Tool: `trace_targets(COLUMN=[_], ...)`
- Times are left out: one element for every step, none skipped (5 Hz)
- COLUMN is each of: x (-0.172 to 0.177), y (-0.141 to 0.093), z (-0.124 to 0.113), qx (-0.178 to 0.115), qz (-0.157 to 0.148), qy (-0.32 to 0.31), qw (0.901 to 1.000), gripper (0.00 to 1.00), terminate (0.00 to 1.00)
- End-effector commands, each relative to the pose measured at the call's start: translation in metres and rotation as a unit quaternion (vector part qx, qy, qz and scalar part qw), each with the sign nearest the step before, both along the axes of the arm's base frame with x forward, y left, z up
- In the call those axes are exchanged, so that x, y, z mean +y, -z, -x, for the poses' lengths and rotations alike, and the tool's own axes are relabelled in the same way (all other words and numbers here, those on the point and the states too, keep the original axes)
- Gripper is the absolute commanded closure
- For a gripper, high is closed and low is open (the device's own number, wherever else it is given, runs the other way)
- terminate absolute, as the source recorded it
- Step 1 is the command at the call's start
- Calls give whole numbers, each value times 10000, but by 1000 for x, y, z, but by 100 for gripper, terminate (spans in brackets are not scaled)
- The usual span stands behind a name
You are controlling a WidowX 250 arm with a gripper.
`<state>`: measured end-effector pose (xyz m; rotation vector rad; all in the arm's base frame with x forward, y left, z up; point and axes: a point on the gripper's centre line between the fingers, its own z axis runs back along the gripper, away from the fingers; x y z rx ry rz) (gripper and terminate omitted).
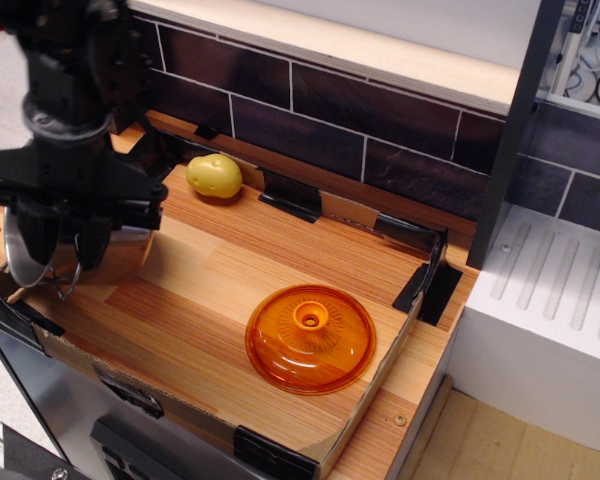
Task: Upright metal pot
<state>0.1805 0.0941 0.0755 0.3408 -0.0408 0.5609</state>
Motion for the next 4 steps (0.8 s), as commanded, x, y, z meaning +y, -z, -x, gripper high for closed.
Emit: trace_targets(x=[-15, -28, -36, -39], y=[-12, -15, -21, -23], z=[-20, -30, -44, -53], qx=[389, 629, 940, 984], qz=[-240, -440, -633, -678], qy=[-518, -844, -1187, -1354], qw=[9976, 9935, 9864, 9836], gripper=[100, 100, 100, 100], terminate=[0, 0, 0, 0])
